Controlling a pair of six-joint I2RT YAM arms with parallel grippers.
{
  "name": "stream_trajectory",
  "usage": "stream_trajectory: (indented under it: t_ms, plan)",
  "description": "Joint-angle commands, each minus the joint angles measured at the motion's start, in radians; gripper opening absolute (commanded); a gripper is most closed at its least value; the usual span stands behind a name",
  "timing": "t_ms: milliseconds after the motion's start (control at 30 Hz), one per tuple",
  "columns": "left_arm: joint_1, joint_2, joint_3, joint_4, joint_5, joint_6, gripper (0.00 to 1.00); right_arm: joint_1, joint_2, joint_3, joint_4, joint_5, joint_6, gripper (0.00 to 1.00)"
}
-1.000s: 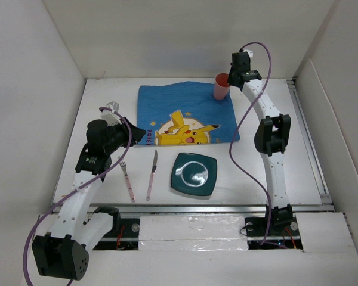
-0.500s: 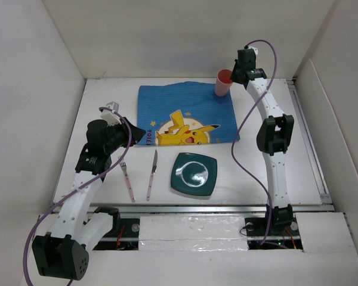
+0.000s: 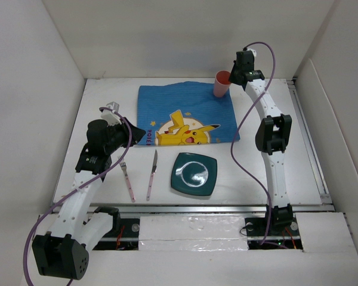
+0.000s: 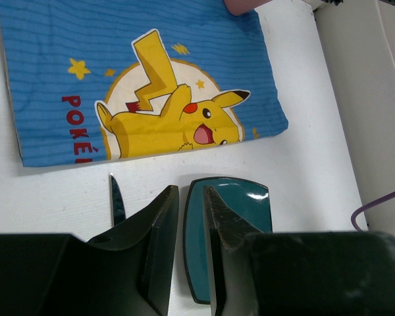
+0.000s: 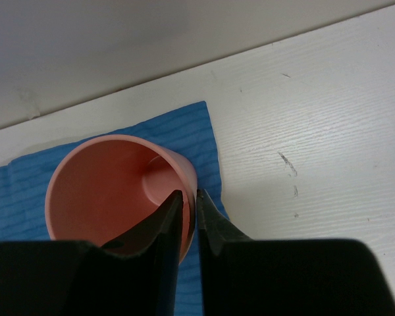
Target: Set the dinner table for one person
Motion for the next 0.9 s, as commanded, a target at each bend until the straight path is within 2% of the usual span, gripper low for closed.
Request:
stream_trajectory:
  t_ms: [0, 133, 300, 367, 533, 600, 633, 667, 700, 733, 767, 867]
  plan:
    - [-0.004, -0.012, 0.041, 0.018, -0.003, 0.017, 0.19, -0.002, -0.045, 0.008, 0.063, -0.016, 0.007, 0.24]
    - [-0.004, -0.012, 0.041, 0.019, 0.000, 0.014, 0.19, 0.008, -0.096, -0.042, 0.103, -0.033, 0.014, 0.39]
    - [-0.004, -0.015, 0.039, 0.022, 0.001, 0.014, 0.19, 0.008, -0.148, -0.050, 0.109, -0.053, 0.019, 0.47]
    - [-0.004, -0.018, 0.038, 0.022, 0.001, 0.013, 0.19, 0.008, -0.192, -0.072, 0.123, -0.081, 0.022, 0.54]
    - [-0.004, -0.025, 0.033, 0.027, 0.003, 0.013, 0.19, -0.003, -0.318, -0.133, 0.164, -0.154, 0.040, 0.59]
    - [-0.004, -0.029, 0.033, 0.027, 0.004, 0.013, 0.19, -0.003, -0.400, -0.185, 0.167, -0.183, 0.042, 0.61]
    - [-0.004, -0.029, 0.033, 0.027, 0.003, 0.013, 0.19, -0.003, -0.441, -0.266, 0.173, -0.203, 0.039, 0.61]
    - [-0.004, -0.031, 0.033, 0.027, 0.003, 0.013, 0.20, -0.003, -0.485, -0.332, 0.187, -0.240, 0.036, 0.56]
    - [-0.004, -0.032, 0.033, 0.027, 0.006, 0.013, 0.20, -0.003, -0.543, -0.422, 0.213, -0.262, 0.036, 0.43]
    - [-0.004, -0.037, 0.033, 0.027, 0.006, 0.013, 0.20, 0.007, -0.676, -0.531, 0.307, -0.289, 0.045, 0.11]
    - [-0.004, -0.037, 0.033, 0.028, 0.009, 0.013, 0.21, 0.018, -0.750, -0.773, 0.363, -0.333, 0.057, 0.00]
    - [-0.004, -0.034, 0.033, 0.028, 0.016, 0.011, 0.22, 0.078, -1.054, -1.156, 0.600, -0.394, 0.128, 0.00]
